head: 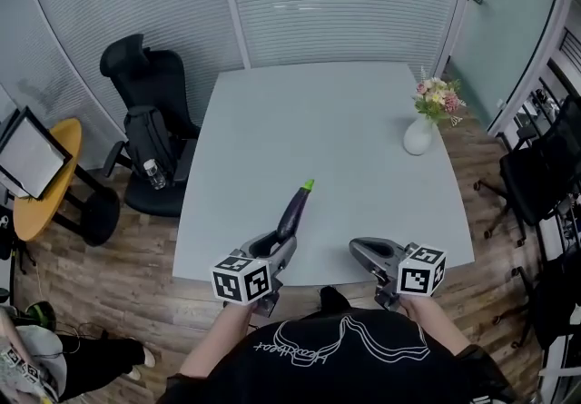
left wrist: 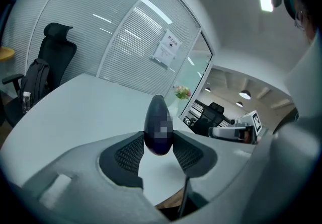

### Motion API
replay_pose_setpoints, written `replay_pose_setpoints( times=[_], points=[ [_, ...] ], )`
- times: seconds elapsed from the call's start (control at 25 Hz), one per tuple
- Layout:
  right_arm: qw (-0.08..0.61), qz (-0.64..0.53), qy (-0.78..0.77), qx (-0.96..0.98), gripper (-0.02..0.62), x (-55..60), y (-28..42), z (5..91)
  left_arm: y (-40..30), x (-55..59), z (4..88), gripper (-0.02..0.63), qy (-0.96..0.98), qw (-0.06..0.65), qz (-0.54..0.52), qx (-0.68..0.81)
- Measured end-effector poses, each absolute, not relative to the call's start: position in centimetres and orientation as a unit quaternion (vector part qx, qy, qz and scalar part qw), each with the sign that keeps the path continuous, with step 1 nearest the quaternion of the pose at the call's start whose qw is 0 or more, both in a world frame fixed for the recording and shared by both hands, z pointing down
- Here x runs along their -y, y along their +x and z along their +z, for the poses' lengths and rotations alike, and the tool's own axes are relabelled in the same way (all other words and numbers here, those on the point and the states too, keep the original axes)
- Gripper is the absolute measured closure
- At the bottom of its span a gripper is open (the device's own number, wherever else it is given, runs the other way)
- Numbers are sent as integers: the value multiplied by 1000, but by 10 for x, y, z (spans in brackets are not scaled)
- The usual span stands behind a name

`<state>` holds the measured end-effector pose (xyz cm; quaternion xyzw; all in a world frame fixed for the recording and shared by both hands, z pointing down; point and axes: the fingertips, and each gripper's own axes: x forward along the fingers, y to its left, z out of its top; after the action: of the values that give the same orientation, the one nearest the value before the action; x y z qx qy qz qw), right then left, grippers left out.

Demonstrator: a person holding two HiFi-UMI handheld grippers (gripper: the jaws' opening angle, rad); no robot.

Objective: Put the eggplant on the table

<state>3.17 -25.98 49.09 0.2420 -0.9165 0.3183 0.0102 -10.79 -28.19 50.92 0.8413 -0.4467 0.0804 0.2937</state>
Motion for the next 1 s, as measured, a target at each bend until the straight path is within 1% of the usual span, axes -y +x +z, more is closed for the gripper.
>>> replay_pose_setpoints(
  times=[0.36,0.76,1.0],
  points=[
    [30,334,239,911,589,295,39,508,-97,322,552,420,827,310,124,452],
    [20,376,249,892,589,326,50,523,-95,352,600,420,812,336,162,449],
    [27,388,261,884,589,335,58,537,-99,361,632,420,798,354,182,452]
  ],
)
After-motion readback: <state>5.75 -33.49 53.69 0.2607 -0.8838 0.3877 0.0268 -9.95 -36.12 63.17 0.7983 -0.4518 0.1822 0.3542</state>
